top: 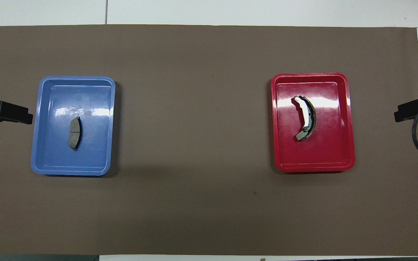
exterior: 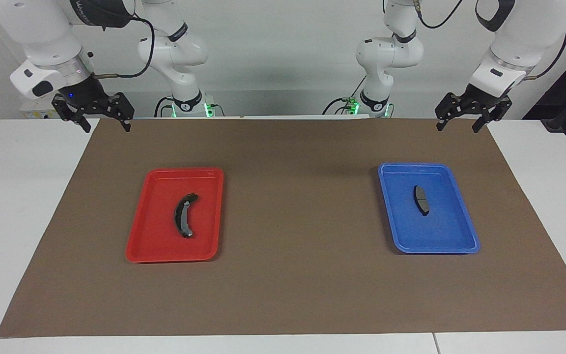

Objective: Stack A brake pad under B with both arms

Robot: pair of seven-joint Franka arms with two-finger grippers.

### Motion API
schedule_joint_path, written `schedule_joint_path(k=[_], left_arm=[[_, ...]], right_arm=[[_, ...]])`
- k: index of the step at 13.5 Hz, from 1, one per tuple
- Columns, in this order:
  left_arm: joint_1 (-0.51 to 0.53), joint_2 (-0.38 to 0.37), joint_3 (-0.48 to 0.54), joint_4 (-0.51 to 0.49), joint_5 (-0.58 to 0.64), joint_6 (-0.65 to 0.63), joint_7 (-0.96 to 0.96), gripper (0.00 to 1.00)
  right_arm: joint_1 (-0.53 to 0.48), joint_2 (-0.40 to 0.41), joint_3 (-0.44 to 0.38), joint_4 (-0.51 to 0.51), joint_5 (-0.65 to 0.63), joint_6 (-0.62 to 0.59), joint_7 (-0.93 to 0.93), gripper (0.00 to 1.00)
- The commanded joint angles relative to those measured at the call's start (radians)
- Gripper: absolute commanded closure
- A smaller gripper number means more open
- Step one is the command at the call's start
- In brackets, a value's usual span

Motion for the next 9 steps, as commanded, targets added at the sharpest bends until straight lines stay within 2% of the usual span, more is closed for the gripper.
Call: schedule_joint_path(k=[1, 9], left_arm=[[-0.002, 0.009, 0.005, 0.025, 0.009, -0.017, -0.006, 0.0], [-0.007, 0.01, 0.002, 0.033, 0.011, -0.038, -0.007, 0.0]], right_arm=[[-0.005, -0.005, 0.003, -0.008, 0.015, 0.017, -0.008, 0.0], [-0.004, -0.008, 0.003, -0.016, 0.014, 0.031, -0.005, 0.0]])
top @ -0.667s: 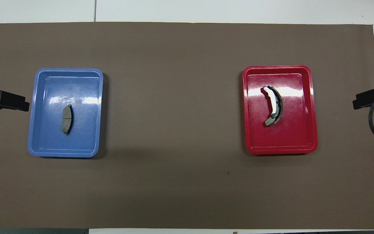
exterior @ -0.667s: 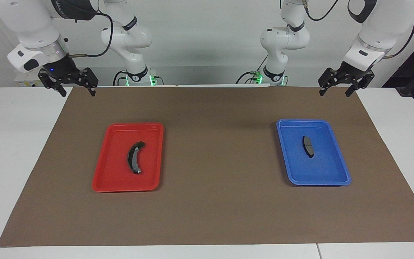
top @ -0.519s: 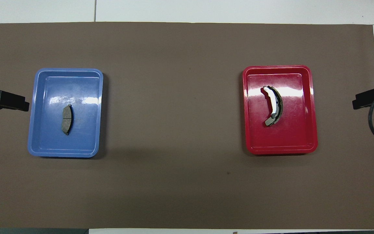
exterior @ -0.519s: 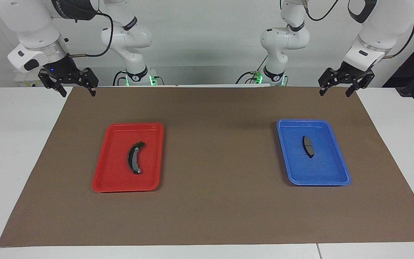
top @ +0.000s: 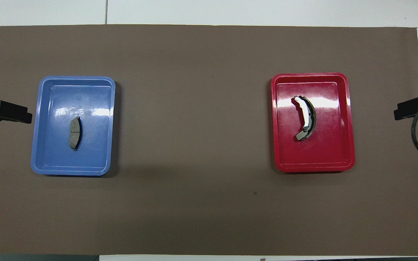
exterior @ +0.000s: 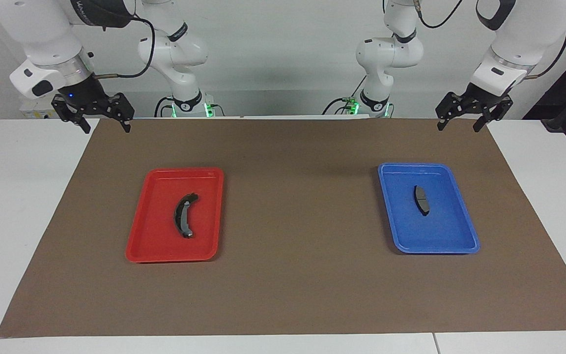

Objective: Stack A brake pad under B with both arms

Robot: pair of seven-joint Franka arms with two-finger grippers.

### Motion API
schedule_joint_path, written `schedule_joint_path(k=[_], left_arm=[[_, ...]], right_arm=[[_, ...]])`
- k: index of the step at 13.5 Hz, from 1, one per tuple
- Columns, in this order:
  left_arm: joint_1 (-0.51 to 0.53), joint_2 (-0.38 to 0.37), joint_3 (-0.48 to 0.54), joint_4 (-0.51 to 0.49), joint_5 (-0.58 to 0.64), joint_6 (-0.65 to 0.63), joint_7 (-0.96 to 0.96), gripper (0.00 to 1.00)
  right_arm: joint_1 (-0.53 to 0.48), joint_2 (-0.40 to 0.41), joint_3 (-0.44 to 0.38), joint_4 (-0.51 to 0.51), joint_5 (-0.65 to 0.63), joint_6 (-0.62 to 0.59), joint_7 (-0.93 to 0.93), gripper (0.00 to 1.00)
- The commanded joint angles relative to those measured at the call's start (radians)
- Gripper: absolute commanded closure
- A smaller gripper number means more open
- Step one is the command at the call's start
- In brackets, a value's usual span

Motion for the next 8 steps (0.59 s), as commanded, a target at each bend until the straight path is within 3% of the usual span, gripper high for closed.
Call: schedule_joint_path(k=[1, 8], left_arm=[[-0.006, 0.011, 0.005, 0.023, 0.009, -0.031, -0.01, 0.0], [-0.006, 0.009, 0.028, -0.205, 0.011, 0.22, 0.02, 0.0]], right_arm=[[-0.005, -0.008, 0.003, -0.015, 0.013, 0.014, -0.008, 0.0], [-0.002, -0.009, 0.006, -0.061, 0.015, 0.106, -0.013, 0.0]])
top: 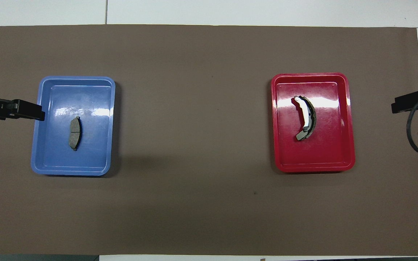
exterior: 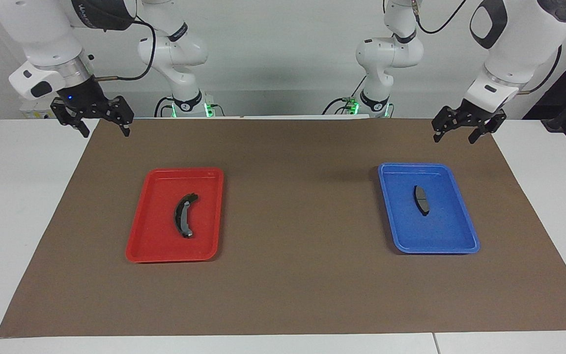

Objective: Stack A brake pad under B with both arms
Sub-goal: 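Reach the left gripper to the grey pad while the right gripper reaches the curved pad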

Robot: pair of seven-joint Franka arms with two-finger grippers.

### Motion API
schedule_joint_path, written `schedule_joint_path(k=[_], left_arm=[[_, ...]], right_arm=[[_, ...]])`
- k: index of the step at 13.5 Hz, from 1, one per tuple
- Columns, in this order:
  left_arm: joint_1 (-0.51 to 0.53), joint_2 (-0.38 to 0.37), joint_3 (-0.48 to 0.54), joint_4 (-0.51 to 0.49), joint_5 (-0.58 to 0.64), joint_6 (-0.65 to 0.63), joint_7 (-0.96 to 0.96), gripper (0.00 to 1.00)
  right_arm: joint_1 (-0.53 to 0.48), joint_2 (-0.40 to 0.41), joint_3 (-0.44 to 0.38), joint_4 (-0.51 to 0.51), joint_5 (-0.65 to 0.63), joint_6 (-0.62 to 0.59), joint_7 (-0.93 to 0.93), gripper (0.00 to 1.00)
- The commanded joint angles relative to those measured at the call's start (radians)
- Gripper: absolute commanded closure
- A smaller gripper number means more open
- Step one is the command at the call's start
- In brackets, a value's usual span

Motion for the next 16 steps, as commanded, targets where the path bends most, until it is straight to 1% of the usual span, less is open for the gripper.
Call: schedule_joint_path(k=[1, 3, 5, 6, 8, 10, 11, 12, 14, 16], left_arm=[[-0.006, -0.014, 0.021, -0.141, 0.01, 0.137, 0.032, 0.0], [-0.006, -0.014, 0.046, -0.224, 0.01, 0.227, 0.062, 0.0], [-0.006, -0.012, 0.049, -0.334, 0.01, 0.367, 0.076, 0.0], [-0.006, -0.003, 0.049, -0.391, 0.01, 0.449, 0.076, 0.0], [-0.006, 0.026, 0.049, -0.464, 0.01, 0.561, 0.076, 0.0], [-0.006, 0.054, 0.049, -0.563, 0.01, 0.734, 0.076, 0.0], [-0.006, 0.075, 0.049, -0.578, 0.01, 0.774, 0.076, 0.0], [-0.006, 0.092, 0.049, -0.577, 0.01, 0.785, 0.076, 0.0], [-0.003, 0.124, 0.049, -0.577, 0.01, 0.822, 0.076, 0.0], [0.0, 0.138, 0.049, -0.577, 0.01, 0.835, 0.076, 0.01]], right_arm=[[-0.004, -0.011, 0.004, -0.054, 0.015, 0.056, -0.011, 0.0], [-0.002, -0.007, 0.004, -0.083, 0.015, 0.1, -0.011, 0.0], [-0.002, 0.009, 0.004, -0.139, 0.015, 0.177, -0.009, 0.0], [0.018, 0.019, 0.004, -0.163, 0.016, 0.22, -0.008, 0.0], [0.033, 0.082, 0.004, -0.166, 0.024, 0.271, -0.006, 0.0], [0.064, 0.131, 0.004, -0.179, 0.029, 0.329, 0.012, 0.0], [0.065, 0.148, 0.004, -0.186, 0.029, 0.346, 0.012, 0.01], [0.065, 0.162, 0.004, -0.2, 0.03, 0.37, 0.012, 0.0], [0.067, 0.17, 0.004, -0.26, 0.032, 0.453, 0.012, 0.01], [0.093, 0.18, 0.004, -0.292, 0.033, 0.508, 0.048, 0.01]])
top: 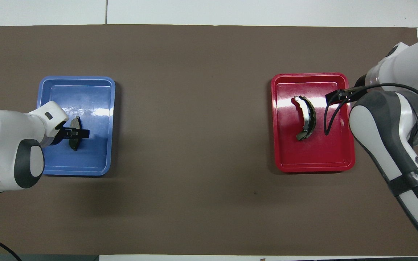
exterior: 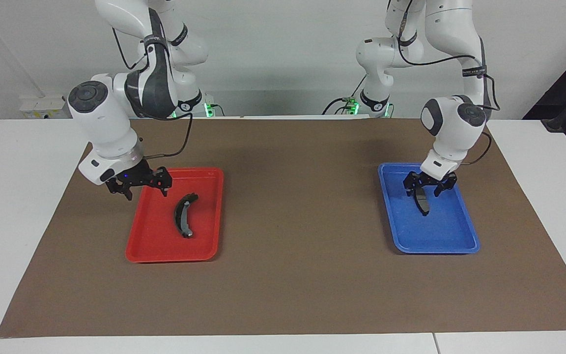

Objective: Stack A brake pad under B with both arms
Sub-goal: 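Reach the left gripper to the grey pad while the right gripper reaches the curved pad, then grasp the grey pad with the left gripper while the right gripper grasps the curved pad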

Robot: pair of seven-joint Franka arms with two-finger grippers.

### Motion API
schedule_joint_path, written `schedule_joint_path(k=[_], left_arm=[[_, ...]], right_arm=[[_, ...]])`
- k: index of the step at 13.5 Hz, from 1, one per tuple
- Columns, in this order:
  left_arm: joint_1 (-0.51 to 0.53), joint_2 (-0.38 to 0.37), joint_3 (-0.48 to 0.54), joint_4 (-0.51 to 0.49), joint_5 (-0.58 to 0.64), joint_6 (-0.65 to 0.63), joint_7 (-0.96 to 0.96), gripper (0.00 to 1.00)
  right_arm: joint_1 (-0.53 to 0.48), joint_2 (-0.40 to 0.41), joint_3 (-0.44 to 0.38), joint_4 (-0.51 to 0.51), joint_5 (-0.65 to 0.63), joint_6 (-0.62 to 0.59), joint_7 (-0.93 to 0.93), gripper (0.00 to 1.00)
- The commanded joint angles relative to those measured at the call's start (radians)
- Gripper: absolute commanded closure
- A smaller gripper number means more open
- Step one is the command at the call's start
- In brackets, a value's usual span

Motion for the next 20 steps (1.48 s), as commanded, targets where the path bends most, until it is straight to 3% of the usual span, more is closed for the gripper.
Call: schedule_joint_path(k=[1, 6, 10, 11, 14, 15, 16, 20], left_arm=[[0.001, 0.01, 0.008, -0.006, 0.01, 0.032, 0.012, 0.03], [0.004, 0.03, 0.009, -0.007, 0.01, 0.054, 0.02, 0.05], [0.004, 0.051, 0.013, -0.009, 0.01, 0.052, 0.02, 0.09], [0.004, 0.051, 0.014, -0.01, 0.01, 0.052, 0.02, 0.16], [0.004, 0.051, 0.016, -0.007, 0.01, 0.025, 0.019, 0.77], [0.004, 0.051, 0.017, -0.006, 0.01, 0.019, 0.02, 0.91], [0.004, 0.051, 0.017, -0.004, 0.01, 0.02, 0.019, 0.98], [0.003, 0.05, 0.025, 0.043, 0.01, -0.006, 0.019, 0.99]], right_arm=[[0.028, -0.004, 0.001, -0.05, 0.016, 0.055, 0.074, 0.03], [0.042, 0.039, 0.001, -0.073, 0.019, 0.104, 0.083, 0.19], [0.044, 0.1, 0.001, -0.073, 0.042, 0.157, 0.098, 0.18], [0.058, 0.114, 0.001, -0.075, 0.054, 0.173, 0.111, 0.11], [0.078, 0.158, 0.001, -0.073, 0.056, 0.197, 0.128, 0.15], [0.079, 0.163, 0.001, -0.075, 0.056, 0.199, 0.131, 0.16], [0.084, 0.163, 0.001, -0.078, 0.054, 0.194, 0.125, 0.18], [0.084, 0.171, 0.001, -0.088, 0.048, 0.2, 0.122, 0.21]])
